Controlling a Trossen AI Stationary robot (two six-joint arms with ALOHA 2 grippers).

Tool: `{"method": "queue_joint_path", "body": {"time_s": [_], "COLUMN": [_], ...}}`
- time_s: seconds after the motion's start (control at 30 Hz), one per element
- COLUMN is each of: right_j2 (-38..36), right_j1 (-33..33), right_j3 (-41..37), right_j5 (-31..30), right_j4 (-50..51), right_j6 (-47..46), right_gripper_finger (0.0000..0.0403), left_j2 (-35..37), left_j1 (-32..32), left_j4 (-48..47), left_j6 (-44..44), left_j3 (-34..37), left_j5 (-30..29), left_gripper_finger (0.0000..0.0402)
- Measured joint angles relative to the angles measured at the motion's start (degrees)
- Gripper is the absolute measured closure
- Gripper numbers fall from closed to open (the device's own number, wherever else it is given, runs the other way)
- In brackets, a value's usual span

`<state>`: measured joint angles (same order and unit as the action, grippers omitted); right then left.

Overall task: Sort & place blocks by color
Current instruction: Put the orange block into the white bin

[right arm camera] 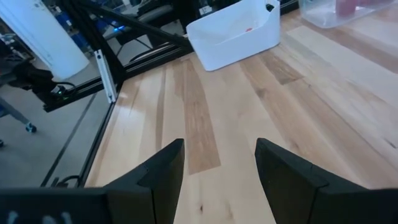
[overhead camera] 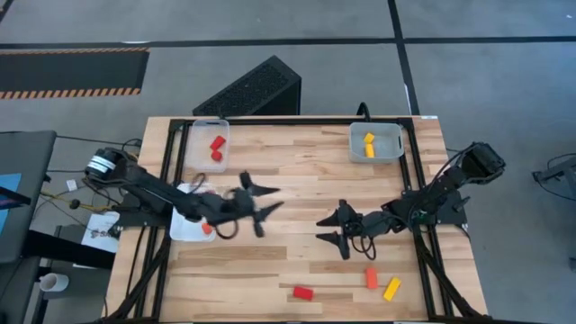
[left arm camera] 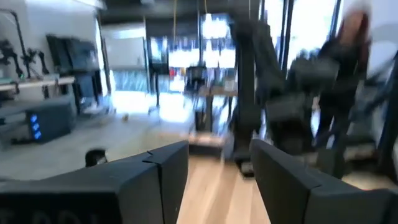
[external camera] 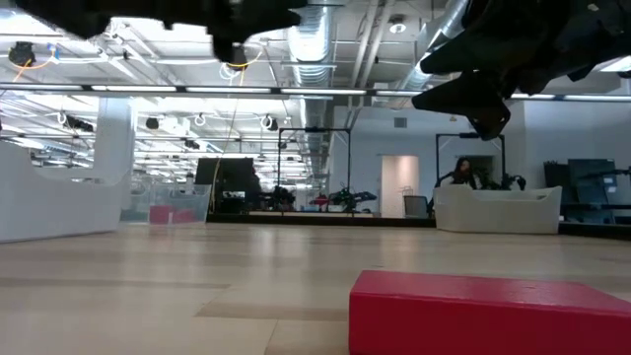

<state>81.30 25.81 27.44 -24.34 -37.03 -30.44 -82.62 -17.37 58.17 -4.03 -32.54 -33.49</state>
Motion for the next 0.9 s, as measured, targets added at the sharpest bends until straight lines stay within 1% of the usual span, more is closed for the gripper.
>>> {"method": "queue_joint_path", "body": {"time_s": [0.07, 0.13, 0.2, 0.27, 0.37, 0.53, 0.9], "right_j2": [0.0, 0.0, 0.0, 0.0, 0.0, 0.0, 0.0], "right_j1": [-0.6, -1.4, -2.4, -3.5, -5.0, -6.9, -7.6], "right_j3": [0.0, 0.0, 0.0, 0.0, 0.0, 0.0, 0.0], "right_j5": [0.0, 0.0, 0.0, 0.0, 0.0, 0.0, 0.0], "right_j4": [0.0, 0.0, -0.1, -0.1, -0.2, -0.9, -1.6], "right_j6": [0.0, 0.0, 0.0, -0.1, -0.2, -0.2, -0.2], "right_gripper_finger": [0.0182, 0.0182, 0.0182, 0.0182, 0.0182, 0.0182, 0.0182], "left_j2": [2.8, 5.0, 6.9, 8.4, 9.3, 9.3, 9.3], "left_j1": [0.2, 0.7, 0.8, 0.8, 0.8, 0.8, 0.8], "left_j4": [7.5, 13.0, 15.8, 17.0, 16.8, 16.4, 16.3], "left_j6": [0.8, 2.6, 4.3, 6.0, 6.7, 6.7, 6.7], "left_j3": [5.5, 10.5, 14.2, 16.4, 17.3, 17.3, 17.3], "left_j5": [0.6, 1.3, 1.3, 1.3, 1.8, 4.6, 4.5], "left_gripper_finger": [0.0242, 0.0244, 0.0244, 0.0244, 0.0244, 0.0244, 0.0245]}}
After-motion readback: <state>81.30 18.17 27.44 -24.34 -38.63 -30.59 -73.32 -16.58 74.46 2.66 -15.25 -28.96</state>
